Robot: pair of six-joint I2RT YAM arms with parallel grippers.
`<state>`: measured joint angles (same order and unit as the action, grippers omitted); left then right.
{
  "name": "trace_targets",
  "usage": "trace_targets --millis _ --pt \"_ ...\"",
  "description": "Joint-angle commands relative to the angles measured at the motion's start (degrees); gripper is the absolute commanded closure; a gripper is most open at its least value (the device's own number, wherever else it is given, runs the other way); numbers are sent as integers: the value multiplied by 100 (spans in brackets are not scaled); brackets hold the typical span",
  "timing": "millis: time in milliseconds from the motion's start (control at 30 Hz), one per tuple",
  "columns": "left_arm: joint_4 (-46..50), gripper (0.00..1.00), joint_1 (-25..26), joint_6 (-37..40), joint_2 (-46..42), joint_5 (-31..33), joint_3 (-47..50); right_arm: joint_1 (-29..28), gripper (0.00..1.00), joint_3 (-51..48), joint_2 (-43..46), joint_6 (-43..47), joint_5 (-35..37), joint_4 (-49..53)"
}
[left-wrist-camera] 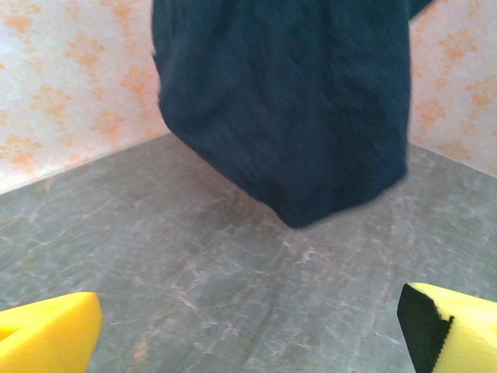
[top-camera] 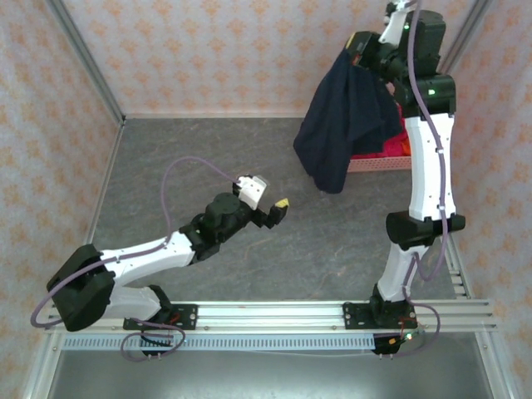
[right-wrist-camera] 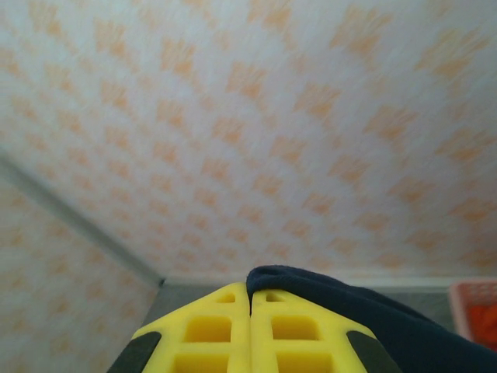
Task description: Fold and stack the t-shirts
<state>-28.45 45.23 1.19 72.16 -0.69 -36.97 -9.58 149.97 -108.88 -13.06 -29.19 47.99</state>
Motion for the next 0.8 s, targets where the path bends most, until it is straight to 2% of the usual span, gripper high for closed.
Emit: trace_targets --millis 0,100,200,333,367,400,433,467,500,567,633,767 --pt "54 0 -332 -220 -466 83 235 -378 100 -132 173 33 -848 -86" --pt "218 0 -592 -274 -955 125 488 -644 100 -391 243 265 -837 2" --pt "549 0 -874 -295 -1424 227 683 -706 100 -1091 448 173 -647 -343" --pt "1122 0 -1317 -540 -1828 536 822 -611 98 -2375 746 206 423 -896" --pt "1264 0 -1437 -658 -1866 610 823 -513 81 -2635 762 136 598 -1031" --pt "1418 0 -1578 -831 -1882 677 810 -374 56 -2859 708 -13 790 -1097" --pt "1580 0 -1722 -995 -1866 696 778 -229 37 -2986 600 -145 1001 -1050" --pt "1725 0 -1833 -1125 -1824 697 735 -121 21 -3052 488 -178 1184 -975" --pt "1893 0 -1951 -1274 -1756 709 668 -50 11 -3091 363 -147 1510 -858" --pt "2217 0 -2166 -1584 -1532 691 487 -31 4 -3167 218 70 2124 -666" --pt "2533 0 -2326 -1894 -1185 670 226 -34 1 -3437 253 154 2482 -612" --pt "3017 0 -2491 -2473 -333 798 -302 -178 1 -4877 848 78 2268 -1497"
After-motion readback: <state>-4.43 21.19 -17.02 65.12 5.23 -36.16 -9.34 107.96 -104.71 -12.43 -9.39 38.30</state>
